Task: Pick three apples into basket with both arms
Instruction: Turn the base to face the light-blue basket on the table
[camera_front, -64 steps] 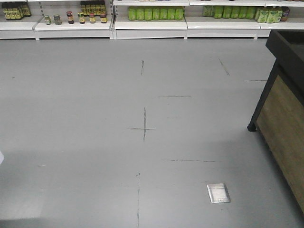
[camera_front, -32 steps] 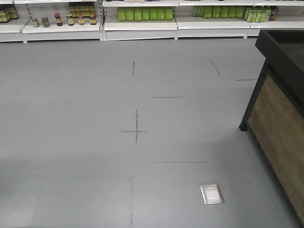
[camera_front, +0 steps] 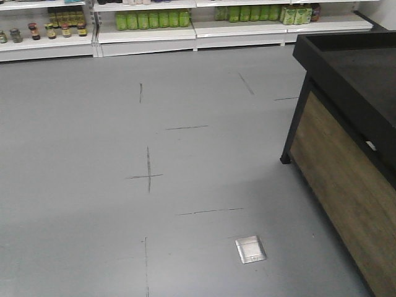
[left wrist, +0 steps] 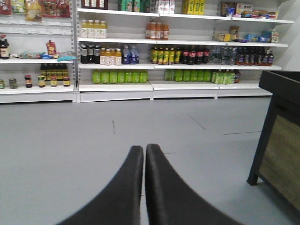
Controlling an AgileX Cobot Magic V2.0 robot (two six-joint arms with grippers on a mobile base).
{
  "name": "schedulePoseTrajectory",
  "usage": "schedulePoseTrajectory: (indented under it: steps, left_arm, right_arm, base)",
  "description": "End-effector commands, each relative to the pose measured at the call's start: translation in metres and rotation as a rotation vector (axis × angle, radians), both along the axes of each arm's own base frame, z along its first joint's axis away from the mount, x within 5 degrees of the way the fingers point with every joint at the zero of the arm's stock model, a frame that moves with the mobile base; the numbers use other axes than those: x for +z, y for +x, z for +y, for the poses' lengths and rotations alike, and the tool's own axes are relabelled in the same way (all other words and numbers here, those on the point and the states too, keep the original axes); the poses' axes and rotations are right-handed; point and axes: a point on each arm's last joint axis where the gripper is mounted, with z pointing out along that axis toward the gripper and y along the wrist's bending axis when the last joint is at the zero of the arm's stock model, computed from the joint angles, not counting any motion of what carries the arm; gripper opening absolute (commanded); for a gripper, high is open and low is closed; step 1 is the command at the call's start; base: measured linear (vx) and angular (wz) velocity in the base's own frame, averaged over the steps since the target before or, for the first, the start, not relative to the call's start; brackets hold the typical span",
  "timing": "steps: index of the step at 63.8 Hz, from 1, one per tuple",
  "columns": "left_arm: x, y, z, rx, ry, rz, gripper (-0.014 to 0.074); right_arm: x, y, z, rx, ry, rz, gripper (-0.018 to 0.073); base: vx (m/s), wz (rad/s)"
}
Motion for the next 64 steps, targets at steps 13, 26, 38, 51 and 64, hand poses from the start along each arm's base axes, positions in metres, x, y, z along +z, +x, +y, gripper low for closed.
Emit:
schedulePoseTrajectory:
  steps: [13, 26, 38, 51, 64]
  left_arm:
    - [0.0061, -0.001, -0.0005, -0.006, -0.013, -0.084, -0.0006]
    - [0.0061, -0.001, -0.0005, -0.006, -0.013, -0.084, -0.0006]
    - [0.0061, -0.001, -0.0005, -0.006, -0.013, -0.084, -0.0006]
    - [0.0061, -0.001, -0.0005, -0.006, -0.013, -0.084, -0.0006]
    - [0.0061, -0.001, -0.0005, -0.006, -0.013, -0.084, -0.0006]
  right_arm:
    - [0.0027, -0.0009, -0.0004, -0.008, -0.008, -0.073, -0.0009]
    - [0.0027, -0.0009, -0.0004, -0.008, -0.008, -0.073, -0.0009]
    - [0.0027, -0.0009, -0.0004, -0.008, -0.008, -0.073, -0.0009]
    - [0.0027, -0.0009, -0.0004, -0.008, -0.008, -0.073, -0.0009]
    - [0.0027, -0.0009, -0.0004, -0.008, -0.008, -0.073, -0.0009]
  base:
    - [0.07, -0.35]
    - [0.08, -0.36]
    - [0.09, -0.36]
    - [0.1, -0.39]
    - [0.11, -0.43]
